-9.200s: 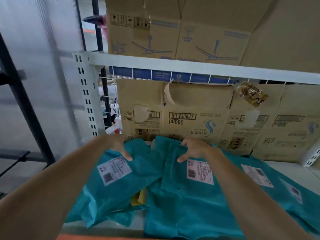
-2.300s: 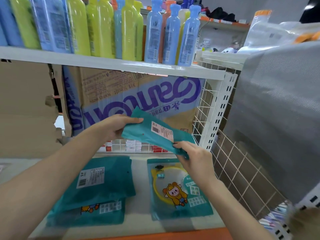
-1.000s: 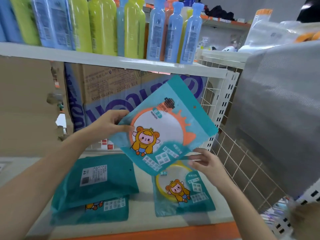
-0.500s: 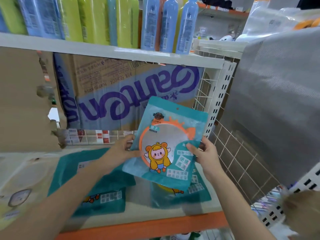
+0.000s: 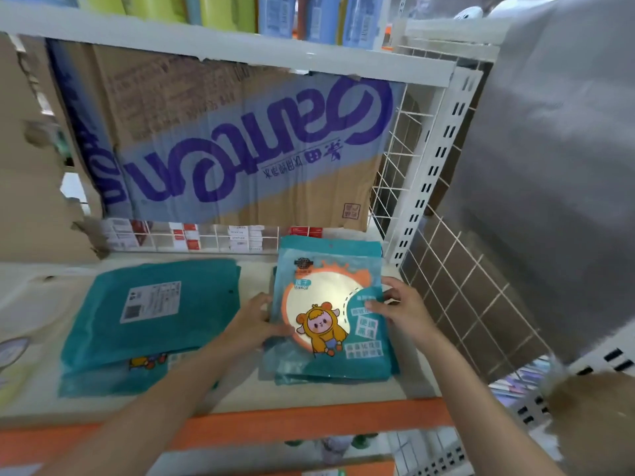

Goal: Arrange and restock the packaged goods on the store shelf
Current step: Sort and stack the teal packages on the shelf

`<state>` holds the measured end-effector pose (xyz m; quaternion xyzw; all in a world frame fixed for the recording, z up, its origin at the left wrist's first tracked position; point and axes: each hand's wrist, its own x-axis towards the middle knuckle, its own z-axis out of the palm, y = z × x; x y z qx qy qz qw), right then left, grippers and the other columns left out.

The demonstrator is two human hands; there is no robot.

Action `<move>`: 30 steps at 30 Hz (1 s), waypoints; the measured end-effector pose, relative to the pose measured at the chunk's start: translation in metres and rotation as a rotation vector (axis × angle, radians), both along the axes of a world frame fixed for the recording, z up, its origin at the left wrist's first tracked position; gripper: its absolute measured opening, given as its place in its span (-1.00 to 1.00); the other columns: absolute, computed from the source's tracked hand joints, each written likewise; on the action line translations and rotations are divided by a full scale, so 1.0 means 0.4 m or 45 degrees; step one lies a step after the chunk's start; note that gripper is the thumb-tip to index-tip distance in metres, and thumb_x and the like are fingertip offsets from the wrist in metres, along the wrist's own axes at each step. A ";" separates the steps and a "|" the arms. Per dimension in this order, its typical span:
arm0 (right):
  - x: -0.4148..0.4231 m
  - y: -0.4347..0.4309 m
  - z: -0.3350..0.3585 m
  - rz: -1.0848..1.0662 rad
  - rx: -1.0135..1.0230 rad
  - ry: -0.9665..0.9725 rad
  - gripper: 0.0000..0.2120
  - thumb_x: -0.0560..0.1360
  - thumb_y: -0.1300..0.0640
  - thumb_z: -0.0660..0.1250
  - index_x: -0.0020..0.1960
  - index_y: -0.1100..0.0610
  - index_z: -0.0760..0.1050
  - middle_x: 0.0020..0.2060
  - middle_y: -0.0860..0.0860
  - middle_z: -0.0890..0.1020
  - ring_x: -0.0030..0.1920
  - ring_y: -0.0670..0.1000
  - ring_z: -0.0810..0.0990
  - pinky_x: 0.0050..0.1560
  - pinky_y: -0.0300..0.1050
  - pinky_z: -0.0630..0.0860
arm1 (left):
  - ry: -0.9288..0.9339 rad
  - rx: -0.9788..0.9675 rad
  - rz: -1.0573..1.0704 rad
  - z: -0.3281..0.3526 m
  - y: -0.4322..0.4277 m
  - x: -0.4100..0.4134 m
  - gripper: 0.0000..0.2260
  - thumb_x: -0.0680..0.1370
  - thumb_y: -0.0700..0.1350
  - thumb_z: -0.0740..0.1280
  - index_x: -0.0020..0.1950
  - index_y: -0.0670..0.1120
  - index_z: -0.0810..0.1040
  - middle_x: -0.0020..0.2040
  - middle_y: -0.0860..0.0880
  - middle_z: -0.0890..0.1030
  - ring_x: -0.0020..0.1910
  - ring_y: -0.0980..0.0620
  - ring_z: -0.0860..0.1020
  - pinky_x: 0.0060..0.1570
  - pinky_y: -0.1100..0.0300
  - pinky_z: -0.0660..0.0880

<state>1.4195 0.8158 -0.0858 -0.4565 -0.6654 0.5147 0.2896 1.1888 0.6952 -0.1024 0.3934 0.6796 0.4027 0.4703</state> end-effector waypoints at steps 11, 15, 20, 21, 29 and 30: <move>-0.029 0.061 -0.047 0.042 0.180 -0.211 -0.56 0.42 0.21 0.43 0.28 0.15 0.48 -0.12 0.08 0.57 -0.13 0.04 0.56 -0.12 -0.10 0.53 | 0.375 -0.117 0.013 -0.015 0.015 0.025 -0.68 0.36 -0.13 0.50 -0.03 -0.12 0.42 -0.14 -0.05 0.56 -0.29 0.06 0.56 -0.44 0.34 0.50; -0.027 0.068 -0.059 0.038 0.202 -0.237 -0.59 0.43 0.19 0.42 0.27 0.15 0.49 -0.09 0.11 0.60 -0.10 0.08 0.60 -0.14 -0.12 0.53 | 0.386 -0.109 0.000 -0.026 0.002 0.039 -0.75 0.39 -0.10 0.47 -0.06 -0.13 0.45 -0.18 0.02 0.55 -0.28 0.12 0.56 -0.45 0.38 0.48; -0.022 0.061 -0.070 0.017 0.217 -0.275 -0.64 0.45 0.20 0.40 0.23 0.17 0.51 -0.01 0.13 0.62 -0.10 0.06 0.59 -0.07 -0.08 0.55 | 0.398 -0.042 0.056 -0.030 -0.006 0.046 -0.63 0.35 -0.05 0.51 0.05 -0.16 0.50 -0.13 0.01 0.59 -0.24 0.12 0.56 -0.39 0.36 0.45; -0.021 0.058 -0.071 0.010 0.218 -0.280 -0.65 0.45 0.19 0.40 0.23 0.17 0.51 -0.01 0.12 0.62 -0.09 0.06 0.59 -0.06 -0.06 0.55 | 0.412 -0.017 0.066 -0.029 -0.007 0.048 -0.60 0.35 -0.06 0.51 0.09 -0.17 0.50 -0.09 0.01 0.58 -0.21 0.14 0.54 -0.37 0.39 0.43; 0.004 0.040 -0.067 -0.005 0.211 -0.275 -0.63 0.42 0.19 0.43 0.20 0.23 0.51 0.07 0.08 0.62 0.05 0.07 0.59 0.08 0.02 0.54 | 0.465 0.112 0.042 -0.029 -0.008 0.083 -0.40 0.30 -0.06 0.54 0.29 -0.14 0.44 0.18 -0.06 0.54 0.19 -0.05 0.47 0.19 0.10 0.42; 0.006 0.037 -0.066 0.004 0.217 -0.281 -0.65 0.42 0.19 0.43 0.18 0.22 0.54 0.07 0.10 0.63 0.04 0.07 0.61 0.06 0.03 0.55 | 0.460 0.135 0.040 -0.030 -0.009 0.087 -0.40 0.30 -0.07 0.53 0.29 -0.14 0.44 0.17 -0.04 0.53 0.18 -0.02 0.47 0.19 0.12 0.41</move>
